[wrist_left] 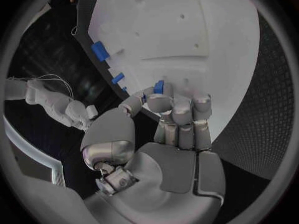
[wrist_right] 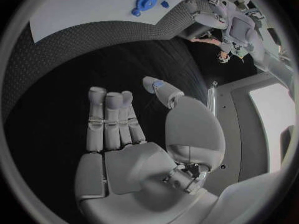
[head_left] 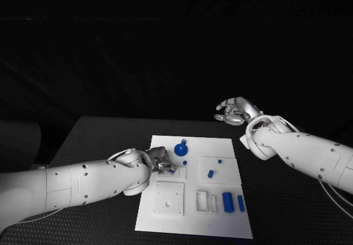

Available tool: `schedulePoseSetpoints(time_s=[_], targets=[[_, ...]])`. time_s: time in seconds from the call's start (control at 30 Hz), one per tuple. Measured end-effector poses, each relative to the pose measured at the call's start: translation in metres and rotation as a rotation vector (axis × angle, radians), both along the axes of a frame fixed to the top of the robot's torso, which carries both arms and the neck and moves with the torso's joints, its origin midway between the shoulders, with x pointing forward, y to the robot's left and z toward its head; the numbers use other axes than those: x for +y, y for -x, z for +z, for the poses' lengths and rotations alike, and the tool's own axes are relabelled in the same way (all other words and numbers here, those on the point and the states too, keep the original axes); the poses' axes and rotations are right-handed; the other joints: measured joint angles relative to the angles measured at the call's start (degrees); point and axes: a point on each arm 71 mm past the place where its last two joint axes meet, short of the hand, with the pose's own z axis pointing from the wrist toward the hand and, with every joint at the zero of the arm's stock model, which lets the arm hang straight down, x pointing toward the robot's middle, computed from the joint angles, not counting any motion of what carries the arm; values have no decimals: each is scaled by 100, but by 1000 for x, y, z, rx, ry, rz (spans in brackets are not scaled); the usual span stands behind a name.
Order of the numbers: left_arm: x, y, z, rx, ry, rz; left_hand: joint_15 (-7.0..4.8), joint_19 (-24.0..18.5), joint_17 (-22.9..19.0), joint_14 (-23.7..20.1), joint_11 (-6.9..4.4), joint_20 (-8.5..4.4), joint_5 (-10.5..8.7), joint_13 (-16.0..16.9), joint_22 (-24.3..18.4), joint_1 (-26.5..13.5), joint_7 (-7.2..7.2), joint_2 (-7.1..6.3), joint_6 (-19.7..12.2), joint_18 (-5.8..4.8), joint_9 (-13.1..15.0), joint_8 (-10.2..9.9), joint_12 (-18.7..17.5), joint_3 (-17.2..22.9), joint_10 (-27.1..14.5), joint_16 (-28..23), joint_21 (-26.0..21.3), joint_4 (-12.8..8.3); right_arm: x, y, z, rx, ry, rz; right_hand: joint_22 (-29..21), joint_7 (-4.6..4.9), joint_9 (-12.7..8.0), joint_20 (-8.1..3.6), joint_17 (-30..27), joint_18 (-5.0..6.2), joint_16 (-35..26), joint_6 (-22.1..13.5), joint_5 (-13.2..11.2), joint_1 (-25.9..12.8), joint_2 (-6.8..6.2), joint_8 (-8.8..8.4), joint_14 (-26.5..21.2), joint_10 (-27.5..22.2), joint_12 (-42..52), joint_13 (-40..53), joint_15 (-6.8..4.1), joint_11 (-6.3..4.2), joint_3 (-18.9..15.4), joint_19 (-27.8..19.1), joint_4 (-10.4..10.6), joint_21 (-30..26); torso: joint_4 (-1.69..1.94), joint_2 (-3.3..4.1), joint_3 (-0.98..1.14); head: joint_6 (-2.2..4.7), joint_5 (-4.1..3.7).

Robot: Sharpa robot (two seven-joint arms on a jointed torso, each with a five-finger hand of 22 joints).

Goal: Assemble the parts on the task board

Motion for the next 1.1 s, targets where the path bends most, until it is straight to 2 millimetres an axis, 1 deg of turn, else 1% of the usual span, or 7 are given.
schedulePoseSetpoints(time_s=[0.63,0.73,1.1], targets=[[-1,0,-2,6,-14,-9,-13,0,-10,-13,8,0,-45,-10,-1,0,0,0,0,-4,1,21,0,-2,-8,0,0,31,0,0,0,2,0,0,-1,-9,4,0,-5,0,0,8,0,0,0,0,0,0,0,-13,0,0,0,0,0,0,2,0,-1,-18,-10],[-1,0,-3,8,-19,-9,-13,0,-10,-13,9,0,-53,-16,-2,0,0,0,0,-4,1,22,0,3,-9,0,0,36,0,0,0,2,1,0,-1,1,4,0,-5,0,23,-4,0,0,0,0,0,0,0,-13,0,0,0,0,0,1,2,0,-1,-23,-10],[0,0,-5,11,-27,-12,-12,-1,-9,-12,9,1,-32,-21,3,1,0,0,0,-5,3,33,0,-1,-9,0,0,40,0,0,0,3,1,0,-1,-3,4,0,-10,1,24,-18,0,0,0,0,0,0,0,-13,0,0,0,0,0,1,3,-2,-1,-32,-7]])
